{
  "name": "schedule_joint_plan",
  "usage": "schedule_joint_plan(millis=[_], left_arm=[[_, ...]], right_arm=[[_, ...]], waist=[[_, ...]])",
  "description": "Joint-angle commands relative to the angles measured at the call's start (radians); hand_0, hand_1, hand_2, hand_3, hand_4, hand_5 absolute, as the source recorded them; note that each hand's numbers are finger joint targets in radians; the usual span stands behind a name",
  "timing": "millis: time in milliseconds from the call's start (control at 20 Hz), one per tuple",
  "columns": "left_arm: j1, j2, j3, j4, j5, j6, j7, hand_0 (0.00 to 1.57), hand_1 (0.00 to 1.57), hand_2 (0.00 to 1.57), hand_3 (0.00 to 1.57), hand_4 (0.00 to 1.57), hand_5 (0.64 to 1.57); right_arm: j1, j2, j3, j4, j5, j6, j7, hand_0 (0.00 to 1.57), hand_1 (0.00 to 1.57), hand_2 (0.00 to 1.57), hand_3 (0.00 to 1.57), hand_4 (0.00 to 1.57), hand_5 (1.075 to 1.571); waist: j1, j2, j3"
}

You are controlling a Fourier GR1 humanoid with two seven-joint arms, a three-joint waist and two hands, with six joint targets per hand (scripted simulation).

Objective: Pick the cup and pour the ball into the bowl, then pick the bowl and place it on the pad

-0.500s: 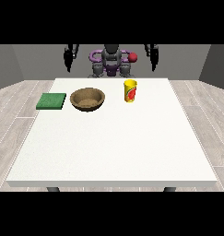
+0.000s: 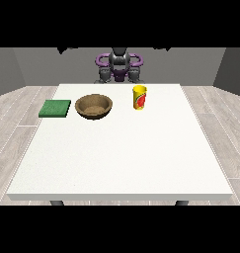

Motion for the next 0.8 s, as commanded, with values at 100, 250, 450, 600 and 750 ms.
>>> schedule_joint_plan(millis=[100, 250, 450, 600, 750], left_arm=[[-0.024, 0.009, 0.085, -0.043, 0.07, 0.008, -0.017, 0.0, 0.0, 0.0, 0.0, 0.0, 1.548], [-0.067, 0.007, 0.085, -0.005, 0.028, 0.027, -0.082, 0.0, 0.0, 0.0, 0.0, 0.0, 1.547], [-0.101, 0.009, 0.094, 0.046, 0.035, -0.001, -0.171, 0.0, 0.0, 0.0, 0.0, 0.0, 1.539], [-0.092, 0.024, 0.131, 0.128, 0.041, -0.033, -0.29, 0.0, 0.0, 0.0, 0.0, 0.0, 1.529], [-0.163, 0.001, 0.144, 0.258, 0.012, 0.003, -0.403, 0.0, 0.0, 0.0, 0.0, 0.0, 1.524]], right_arm=[[-0.007, -0.067, -0.114, -0.056, -0.126, 0.093, 0.037, 0.0, 0.0, 0.0, 0.0, 0.0, 1.571], [-0.018, -0.016, -0.09, -0.085, -0.099, 0.072, 0.006, 0.0, 0.0, 0.0, 0.0, 0.0, 1.569], [-0.03, -0.014, -0.107, 0.024, -0.069, 0.114, -0.135, 0.0, 0.0, 0.0, 0.0, 0.0, 1.569], [-0.013, 0.027, -0.082, 0.05, -0.04, 0.118, -0.228, 0.0, 0.0, 0.0, 0.0, 0.0, 1.57], [-0.121, -0.009, -0.092, 0.014, -0.071, 0.101, -0.105, 0.0, 0.0, 0.0, 0.0, 0.0, 1.57]], waist=[[-0.019, 0.092, -0.0029], [-0.034, 0.151, -0.0029], [-0.023, 0.237, -0.0028], [-0.032, 0.29, -0.0029], [-0.059, 0.328, -0.0034]])
